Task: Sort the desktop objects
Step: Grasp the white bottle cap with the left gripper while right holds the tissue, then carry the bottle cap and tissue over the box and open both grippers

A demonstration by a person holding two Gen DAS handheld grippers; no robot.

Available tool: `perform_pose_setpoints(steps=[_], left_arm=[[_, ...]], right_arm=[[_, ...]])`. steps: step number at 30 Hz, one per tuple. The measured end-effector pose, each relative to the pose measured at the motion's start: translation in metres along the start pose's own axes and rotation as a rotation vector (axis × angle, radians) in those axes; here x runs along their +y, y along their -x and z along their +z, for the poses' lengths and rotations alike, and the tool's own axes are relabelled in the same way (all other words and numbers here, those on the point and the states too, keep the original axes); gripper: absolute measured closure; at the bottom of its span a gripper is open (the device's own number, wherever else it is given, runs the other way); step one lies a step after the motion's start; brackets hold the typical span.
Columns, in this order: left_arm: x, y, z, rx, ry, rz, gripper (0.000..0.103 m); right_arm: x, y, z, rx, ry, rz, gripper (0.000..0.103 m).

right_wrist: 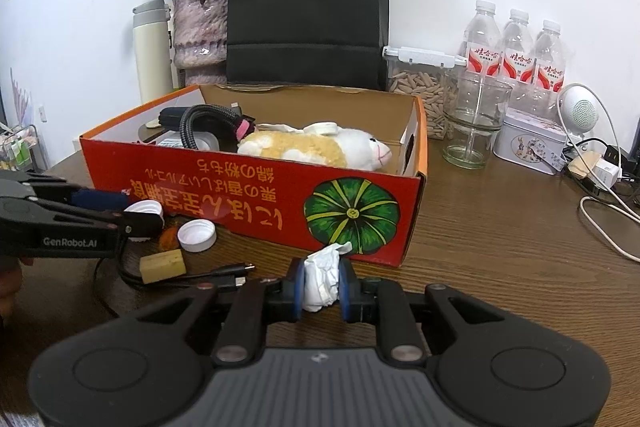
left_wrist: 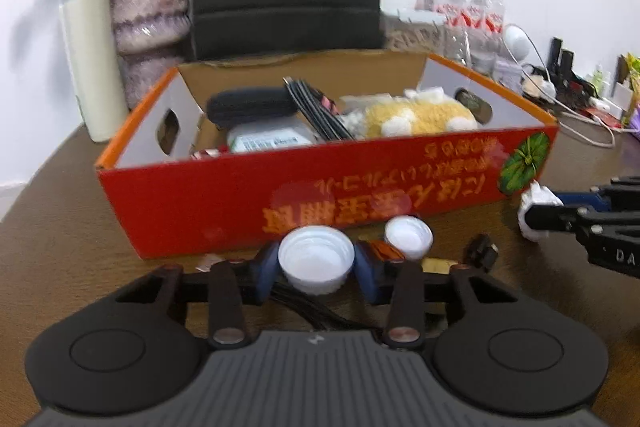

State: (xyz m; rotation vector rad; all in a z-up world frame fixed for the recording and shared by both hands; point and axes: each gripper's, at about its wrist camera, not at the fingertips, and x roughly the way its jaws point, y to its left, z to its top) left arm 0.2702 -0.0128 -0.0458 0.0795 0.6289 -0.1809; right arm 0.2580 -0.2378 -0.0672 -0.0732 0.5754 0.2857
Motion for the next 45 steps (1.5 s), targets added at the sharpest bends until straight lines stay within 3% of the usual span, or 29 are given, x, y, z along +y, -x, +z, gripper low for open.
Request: perform_pose_setpoints(steps=[9, 13, 19, 23, 30, 35, 40, 45], left_arm=[[-0.002, 0.016, 0.0, -0.057, -0.018, -0.004, 0.062], [-0.004, 0.031, 0.0, -0.097, -0.029, -0.039, 0.062], [-0.008, 0.063, 0.01, -0.195, -0.037, -0.097, 0.062], [-0.013, 0.071, 0.028, -0.272, -0.029, -0.087, 0.062], [-0.024, 0.053, 0.063, -0.378, -0.005, -0.051, 0.062], [-0.032, 0.021, 0.078, -0.417, 0.0, 0.013, 0.062], [-0.025, -0.007, 0.088, -0.406, 0.04, 0.076, 0.062], [-0.015, -0.023, 0.08, -0.356, 0.039, 0.119, 0.062]], right_arm=[[0.001, 0.001, 0.0, -0.006, 0.002, 0.004, 0.087], [0.002, 0.005, 0.001, -0.02, 0.005, 0.017, 0.087], [0.01, 0.032, 0.012, -0.129, 0.018, 0.097, 0.087], [0.017, 0.048, 0.026, -0.211, 0.029, 0.123, 0.087], [0.018, 0.037, 0.064, -0.301, 0.017, 0.078, 0.087], [0.011, 0.004, 0.091, -0.341, -0.016, 0.017, 0.087], [0.002, -0.039, 0.105, -0.287, -0.048, -0.031, 0.087], [-0.004, -0.057, 0.095, -0.227, -0.035, -0.069, 0.087]])
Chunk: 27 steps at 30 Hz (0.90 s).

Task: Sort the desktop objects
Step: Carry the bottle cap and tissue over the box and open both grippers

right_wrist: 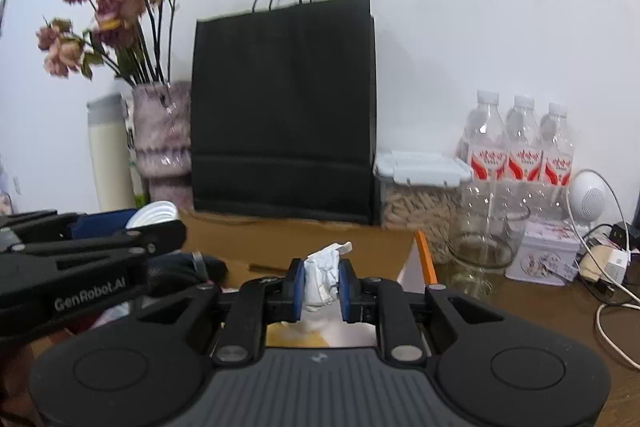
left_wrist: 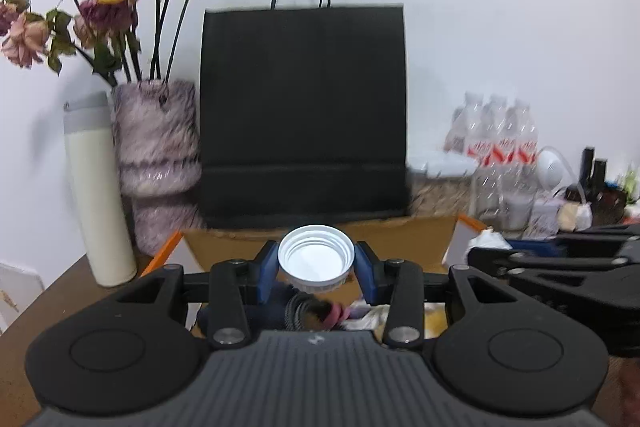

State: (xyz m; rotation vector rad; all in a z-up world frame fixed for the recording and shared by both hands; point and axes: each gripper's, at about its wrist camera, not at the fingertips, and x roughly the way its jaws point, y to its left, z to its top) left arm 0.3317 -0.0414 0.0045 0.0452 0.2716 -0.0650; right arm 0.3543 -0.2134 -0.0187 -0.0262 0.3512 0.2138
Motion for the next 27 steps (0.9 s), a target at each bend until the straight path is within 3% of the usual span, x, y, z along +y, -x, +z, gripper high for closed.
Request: perform_pose_setpoints(steps=[11, 13, 14, 15, 18, 20, 22, 24, 27], left_arm=[[-0.001, -0.002, -0.009, 0.025, -0.017, -0.005, 0.059], [-0.001, 0.0, -0.008, 0.019, -0.016, -0.001, 0.046], [-0.001, 0.001, -0.008, 0.011, -0.014, 0.005, 0.031], [-0.001, 0.003, -0.008, -0.001, -0.012, 0.021, 0.026], [0.001, 0.007, -0.007, -0.029, -0.015, 0.062, 0.015], [0.005, 0.008, -0.007, -0.045, 0.0, 0.087, 0.002], [0.01, 0.009, -0.007, -0.063, 0.014, 0.111, 0.0], [0.013, 0.01, -0.007, -0.064, 0.018, 0.111, 0.0], [0.014, 0.012, -0.009, -0.075, 0.014, 0.115, 0.0]], right_arm=[[0.002, -0.002, -0.012, 0.031, 0.017, -0.001, 0.083], [0.001, -0.001, -0.012, 0.029, 0.011, 0.0, 0.072], [0.001, 0.0, -0.012, 0.025, 0.007, -0.001, 0.061], [0.0, 0.001, -0.012, 0.02, 0.005, -0.003, 0.049], [0.0, 0.005, -0.011, 0.002, -0.001, -0.018, 0.041], [-0.002, 0.006, -0.01, -0.006, -0.015, -0.026, 0.034], [-0.005, 0.006, -0.01, -0.012, -0.032, -0.039, 0.024], [-0.008, 0.006, -0.01, -0.013, -0.049, -0.026, 0.005], [-0.004, 0.008, -0.011, -0.022, -0.043, -0.017, 0.005]])
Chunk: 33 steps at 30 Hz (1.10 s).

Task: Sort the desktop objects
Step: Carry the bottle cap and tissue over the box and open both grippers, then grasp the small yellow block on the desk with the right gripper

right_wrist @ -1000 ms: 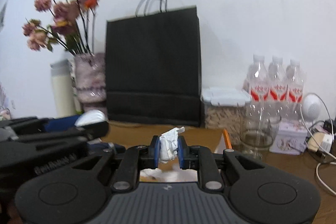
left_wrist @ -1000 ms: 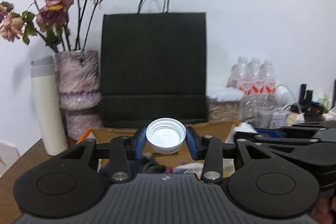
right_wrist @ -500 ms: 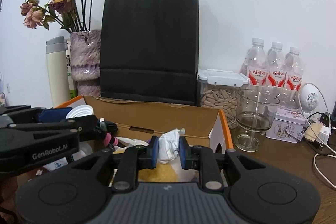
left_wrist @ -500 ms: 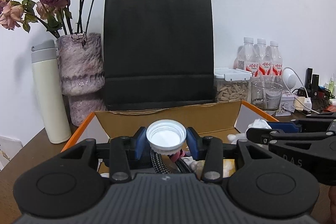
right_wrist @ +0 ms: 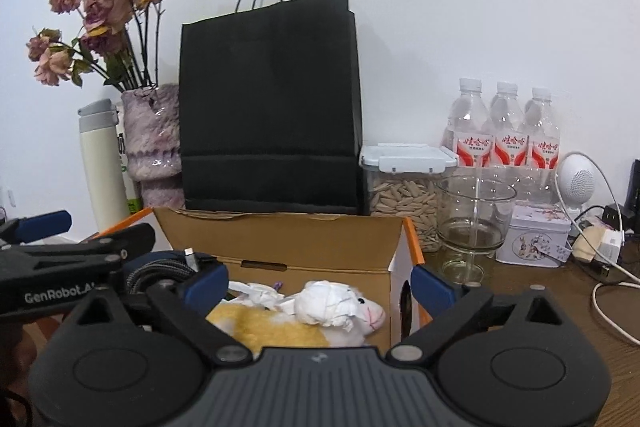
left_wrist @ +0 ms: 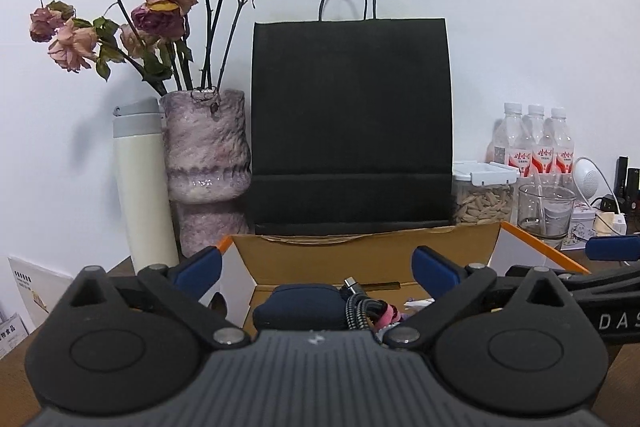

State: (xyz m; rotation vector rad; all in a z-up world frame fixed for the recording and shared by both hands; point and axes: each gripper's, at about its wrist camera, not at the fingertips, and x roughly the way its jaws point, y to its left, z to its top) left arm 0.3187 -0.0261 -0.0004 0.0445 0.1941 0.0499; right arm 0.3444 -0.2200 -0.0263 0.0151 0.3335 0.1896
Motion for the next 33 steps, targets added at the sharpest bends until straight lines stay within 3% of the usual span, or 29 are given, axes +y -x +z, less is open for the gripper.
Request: perform_pose_setpoints(steps=[12, 20, 28, 33], left_arm=[[0.009, 0.014, -0.002, -0.041, 0.008, -0.009, 0.0], [0.034, 0.036, -0.007, -0.054, 0.032, 0.0, 0.0], [0.062, 0.051, -0.023, 0.033, 0.017, 0.019, 0.0], [0.076, 0.065, -0.032, 0.085, 0.016, 0.034, 0.0]], right_arm=[[0.006, 0.01, -0.005, -0.03, -0.001, -0.006, 0.003], [0.017, 0.037, -0.014, -0.069, 0.043, 0.027, 0.003], [0.037, 0.066, -0.032, -0.075, 0.159, 0.068, 0.003], [0.053, 0.076, -0.044, -0.029, 0.234, 0.132, 0.004]])
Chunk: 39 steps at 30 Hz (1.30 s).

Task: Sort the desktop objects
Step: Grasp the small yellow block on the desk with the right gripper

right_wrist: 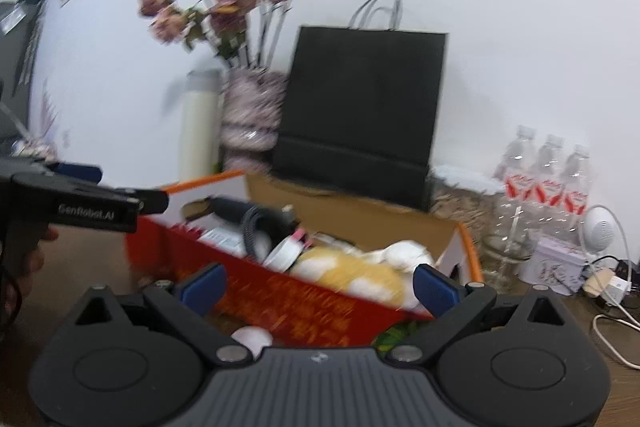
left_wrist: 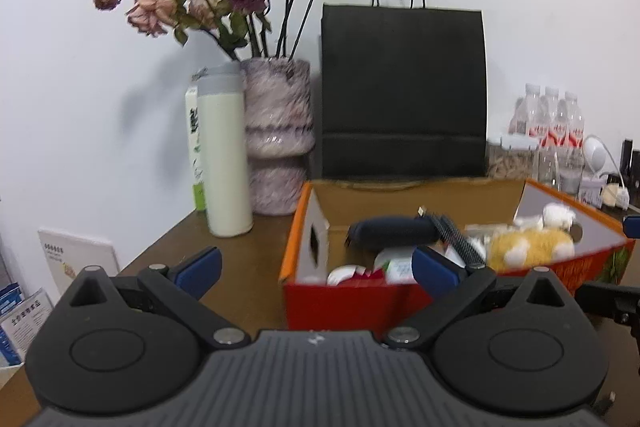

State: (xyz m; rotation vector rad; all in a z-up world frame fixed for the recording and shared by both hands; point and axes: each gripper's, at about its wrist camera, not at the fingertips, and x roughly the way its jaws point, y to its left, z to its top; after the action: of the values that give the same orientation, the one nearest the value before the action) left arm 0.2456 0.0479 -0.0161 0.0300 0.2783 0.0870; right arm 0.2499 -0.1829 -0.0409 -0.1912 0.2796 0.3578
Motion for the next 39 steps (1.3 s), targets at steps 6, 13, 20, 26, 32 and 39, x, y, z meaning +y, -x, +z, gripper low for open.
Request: perform_pose_setpoints(steps=[6, 13, 20, 26, 32, 39], left_arm=[[0.007, 0.011, -0.011, 0.052, -0.009, -0.001, 0.0], [0.004, 0.01, -0.012, 0.077, -0.006, -0.042, 0.0], [0.004, 0.007, -0.012, 0.103, 0.001, -0.05, 0.0], [0.005, 0.004, -0.012, 0.127, 0.01, -0.05, 0.0], [0.005, 0.002, -0.013, 0.142, 0.014, -0.049, 0.0], [0.002, 0.003, -0.013, 0.139, 0.003, -0.063, 0.0]], right_arm=[[0.015, -0.003, -0.007, 0.097, 0.027, 0.097, 0.015], [0.018, -0.017, -0.014, 0.221, 0.001, 0.193, 0.032], [0.017, -0.029, -0.019, 0.312, -0.047, 0.249, 0.059], [0.017, -0.027, -0.02, 0.311, -0.05, 0.278, 0.074], [0.01, -0.029, -0.02, 0.308, -0.083, 0.255, 0.074], [-0.001, -0.025, -0.019, 0.283, -0.094, 0.204, 0.074]])
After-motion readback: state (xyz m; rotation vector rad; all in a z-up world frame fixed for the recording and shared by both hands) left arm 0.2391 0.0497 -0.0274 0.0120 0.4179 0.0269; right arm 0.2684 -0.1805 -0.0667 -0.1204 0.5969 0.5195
